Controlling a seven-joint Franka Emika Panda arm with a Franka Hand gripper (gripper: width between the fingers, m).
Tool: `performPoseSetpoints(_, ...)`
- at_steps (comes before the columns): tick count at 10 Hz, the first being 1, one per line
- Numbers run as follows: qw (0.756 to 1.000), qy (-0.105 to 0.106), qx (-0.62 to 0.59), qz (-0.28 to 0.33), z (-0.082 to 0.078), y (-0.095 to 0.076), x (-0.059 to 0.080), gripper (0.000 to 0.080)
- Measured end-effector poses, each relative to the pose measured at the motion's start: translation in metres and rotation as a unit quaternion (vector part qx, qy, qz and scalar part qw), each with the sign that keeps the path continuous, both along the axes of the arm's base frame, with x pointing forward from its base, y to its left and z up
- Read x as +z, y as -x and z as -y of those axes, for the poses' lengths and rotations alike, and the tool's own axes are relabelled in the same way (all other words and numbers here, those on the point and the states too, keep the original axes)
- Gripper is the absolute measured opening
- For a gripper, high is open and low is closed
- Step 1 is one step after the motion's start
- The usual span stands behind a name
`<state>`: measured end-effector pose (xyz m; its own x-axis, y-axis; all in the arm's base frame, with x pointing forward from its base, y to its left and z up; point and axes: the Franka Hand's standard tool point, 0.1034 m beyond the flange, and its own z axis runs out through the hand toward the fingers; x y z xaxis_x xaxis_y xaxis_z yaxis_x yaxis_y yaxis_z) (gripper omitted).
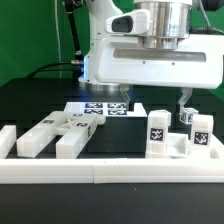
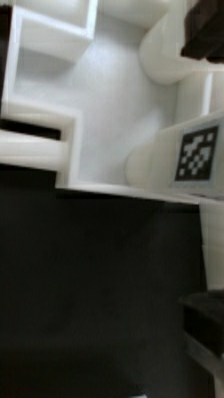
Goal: Assemble chair
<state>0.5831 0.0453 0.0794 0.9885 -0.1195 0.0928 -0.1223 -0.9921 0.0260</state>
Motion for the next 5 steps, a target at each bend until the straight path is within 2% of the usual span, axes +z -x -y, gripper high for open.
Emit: performPoseSetpoints(5,1.000,0.020,-0.018,0.011,0.000,0.000,-0.036,0.0649)
